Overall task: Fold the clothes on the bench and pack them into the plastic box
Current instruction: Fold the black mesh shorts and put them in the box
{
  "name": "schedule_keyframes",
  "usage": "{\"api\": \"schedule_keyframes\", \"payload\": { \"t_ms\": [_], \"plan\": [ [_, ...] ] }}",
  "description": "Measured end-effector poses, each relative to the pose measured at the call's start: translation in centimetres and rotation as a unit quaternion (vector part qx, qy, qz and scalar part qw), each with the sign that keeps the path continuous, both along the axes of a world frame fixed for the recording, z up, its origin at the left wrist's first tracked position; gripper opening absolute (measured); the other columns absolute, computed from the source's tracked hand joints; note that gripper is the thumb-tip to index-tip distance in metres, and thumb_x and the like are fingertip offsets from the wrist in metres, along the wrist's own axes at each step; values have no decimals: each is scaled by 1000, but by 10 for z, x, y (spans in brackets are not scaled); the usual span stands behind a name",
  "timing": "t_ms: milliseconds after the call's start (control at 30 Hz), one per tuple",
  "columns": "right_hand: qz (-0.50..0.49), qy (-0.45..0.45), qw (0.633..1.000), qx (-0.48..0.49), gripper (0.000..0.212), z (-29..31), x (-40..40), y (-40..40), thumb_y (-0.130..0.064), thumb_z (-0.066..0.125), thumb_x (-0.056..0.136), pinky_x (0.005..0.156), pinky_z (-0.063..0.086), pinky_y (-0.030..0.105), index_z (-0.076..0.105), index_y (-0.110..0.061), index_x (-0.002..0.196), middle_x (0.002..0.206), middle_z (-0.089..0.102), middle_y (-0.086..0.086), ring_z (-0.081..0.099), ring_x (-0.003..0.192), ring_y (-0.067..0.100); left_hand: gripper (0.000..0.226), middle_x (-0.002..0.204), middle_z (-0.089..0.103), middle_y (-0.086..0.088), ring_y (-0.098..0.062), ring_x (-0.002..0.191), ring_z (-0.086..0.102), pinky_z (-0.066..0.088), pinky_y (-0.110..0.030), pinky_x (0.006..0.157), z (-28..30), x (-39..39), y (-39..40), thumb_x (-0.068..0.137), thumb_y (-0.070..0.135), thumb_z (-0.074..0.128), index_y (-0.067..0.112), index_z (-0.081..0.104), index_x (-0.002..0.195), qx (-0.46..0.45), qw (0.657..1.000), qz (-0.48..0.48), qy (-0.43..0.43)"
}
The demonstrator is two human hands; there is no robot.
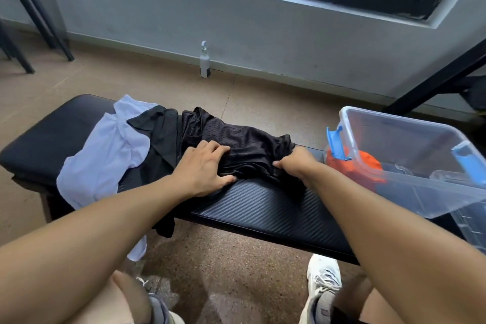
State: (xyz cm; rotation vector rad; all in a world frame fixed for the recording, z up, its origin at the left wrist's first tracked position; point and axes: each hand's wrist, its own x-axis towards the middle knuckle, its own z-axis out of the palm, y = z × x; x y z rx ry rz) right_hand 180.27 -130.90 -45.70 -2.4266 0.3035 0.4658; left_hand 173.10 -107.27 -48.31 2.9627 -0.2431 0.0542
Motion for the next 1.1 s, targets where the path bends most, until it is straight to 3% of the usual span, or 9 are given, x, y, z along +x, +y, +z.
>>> {"api": "schedule_keyframes", "payload": {
  "t_ms": [133, 233, 333, 433, 533, 667, 767, 867, 1100],
  "plan": [
    [-49, -33, 968, 243, 6, 22, -22, 19, -21, 72, 89, 95, 56, 46, 73, -18, 94, 99, 76, 6, 71, 97, 26, 99, 156, 35, 1, -20, 142, 31, 38, -46, 110, 1, -3, -21, 75, 79, 53, 28, 26, 155, -16, 1000, 6, -23],
    [-25, -86, 934, 346, 2, 44, -57, 33, -18, 74, 86, 90, 59, 47, 76, -17, 87, 88, 79, 2, 75, 90, 22, 105, 156, 40, 1, -17, 143, 35, 33, -39, 116, 8, -10, -40, 71, 75, 65, 23, 30, 155, -126, 990, -23, -57],
    [78, -186, 953, 228, 17, 55, -95, 33, -34, 75, 79, 84, 59, 44, 73, -20, 88, 84, 76, -5, 73, 86, 14, 72, 132, 63, -3, -22, 122, 58, 45, -36, 104, 18, -25, -52, 74, 54, 63, 16, 55, 135, -232, 968, -51, -85],
    [211, -216, 953, 32, 42, 69, -120, 23, -67, 59, 79, 73, 53, 38, 62, -26, 86, 78, 69, -11, 65, 79, 12, 13, 92, 71, -2, -28, 92, 67, 46, -28, 74, 29, -44, -54, 73, 29, 58, 30, 64, 85, -241, 968, -65, -7],
    [264, -223, 938, -15, 59, 73, -127, 10, -84, 54, 70, 75, 51, 36, 59, -31, 97, 86, 66, -15, 62, 83, 5, 16, 65, 60, 0, -29, 74, 63, 39, -32, 58, 32, -52, -48, 75, 27, 51, 28, 49, 59, -289, 949, -58, 107],
    [319, -225, 919, -49, 95, 56, -122, -4, -67, 79, 63, 101, 48, 39, 32, -38, 141, 135, 43, -18, 44, 127, 5, 18, 109, 71, 16, -2, 103, 63, 49, -23, 91, 36, -52, -32, 98, 21, 56, 28, 72, 103, -459, 878, 35, 129],
    [316, -178, 930, -65, 116, 37, -114, -1, -57, 82, 68, 110, 41, 37, 9, -35, 157, 150, 27, -10, 31, 138, 11, 16, 105, 76, 11, -6, 103, 69, 50, -30, 98, 35, -50, -19, 98, 21, 59, 29, 72, 101, -559, 803, 127, 163],
    [305, -105, 945, -53, 97, 21, -105, 4, -41, 78, 75, 106, 44, 38, 21, -38, 154, 147, 41, -11, 44, 135, 12, 19, 107, 78, -4, -24, 106, 72, 50, -47, 104, 26, -45, -9, 94, 24, 63, 17, 74, 108, -658, 704, 201, 174],
    [344, -123, 922, -129, 61, 15, -107, 11, -61, 72, 77, 94, 45, 37, 49, -31, 125, 122, 49, -14, 47, 116, 11, 21, 99, 78, 6, -20, 100, 72, 56, -48, 95, 34, -35, 20, 82, 29, 73, 32, 76, 103, -583, 781, 219, 49]
  ]
}}
